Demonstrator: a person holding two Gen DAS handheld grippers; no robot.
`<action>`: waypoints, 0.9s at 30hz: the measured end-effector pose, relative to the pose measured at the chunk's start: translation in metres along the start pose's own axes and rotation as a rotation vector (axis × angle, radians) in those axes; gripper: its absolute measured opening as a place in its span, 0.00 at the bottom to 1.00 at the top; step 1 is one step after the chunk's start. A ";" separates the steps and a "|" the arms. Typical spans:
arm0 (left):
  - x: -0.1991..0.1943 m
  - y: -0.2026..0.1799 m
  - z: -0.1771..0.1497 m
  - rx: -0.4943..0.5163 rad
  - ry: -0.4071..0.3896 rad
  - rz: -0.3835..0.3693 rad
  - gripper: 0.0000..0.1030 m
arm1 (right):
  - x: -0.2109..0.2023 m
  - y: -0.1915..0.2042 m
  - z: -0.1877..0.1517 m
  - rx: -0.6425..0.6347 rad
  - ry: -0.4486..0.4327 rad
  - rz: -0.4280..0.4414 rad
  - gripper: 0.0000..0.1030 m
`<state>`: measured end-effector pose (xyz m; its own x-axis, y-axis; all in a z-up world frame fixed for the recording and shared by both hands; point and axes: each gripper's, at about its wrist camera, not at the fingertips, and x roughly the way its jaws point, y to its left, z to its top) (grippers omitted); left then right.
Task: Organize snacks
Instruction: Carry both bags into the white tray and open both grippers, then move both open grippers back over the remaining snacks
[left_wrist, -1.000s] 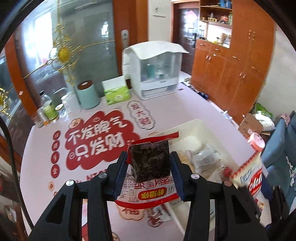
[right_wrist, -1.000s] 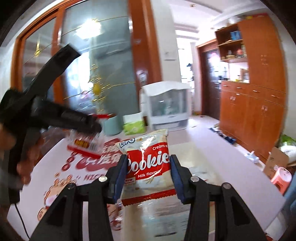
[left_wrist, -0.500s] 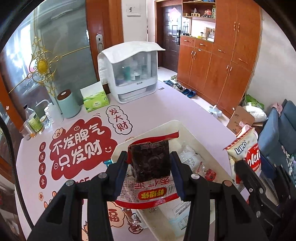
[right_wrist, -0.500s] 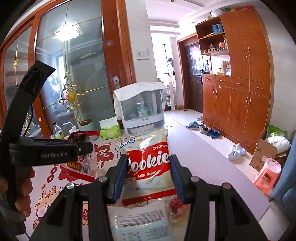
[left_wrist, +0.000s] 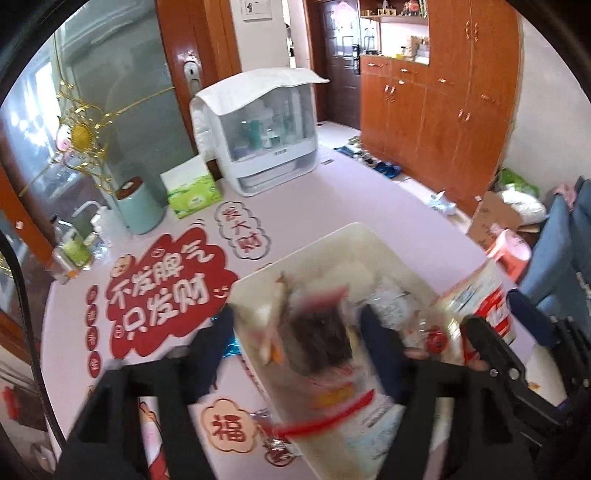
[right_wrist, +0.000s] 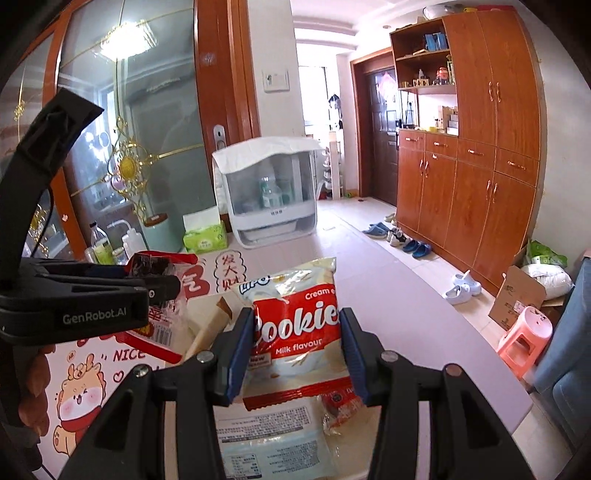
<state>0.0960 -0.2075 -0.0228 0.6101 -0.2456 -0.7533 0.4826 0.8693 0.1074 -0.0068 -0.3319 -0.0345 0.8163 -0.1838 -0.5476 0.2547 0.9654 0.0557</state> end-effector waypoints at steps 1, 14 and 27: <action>0.000 0.000 -0.001 0.006 -0.004 0.013 0.88 | 0.001 0.000 -0.001 -0.001 0.007 -0.003 0.50; 0.007 0.022 -0.015 -0.039 0.055 0.044 0.91 | -0.003 0.009 -0.008 -0.017 -0.007 -0.019 0.68; -0.003 0.033 -0.030 -0.023 0.062 0.068 0.91 | -0.004 0.029 -0.018 -0.041 0.016 -0.003 0.68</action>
<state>0.0911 -0.1647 -0.0363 0.6006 -0.1592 -0.7835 0.4263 0.8928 0.1453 -0.0120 -0.3002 -0.0455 0.8071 -0.1840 -0.5610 0.2353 0.9717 0.0198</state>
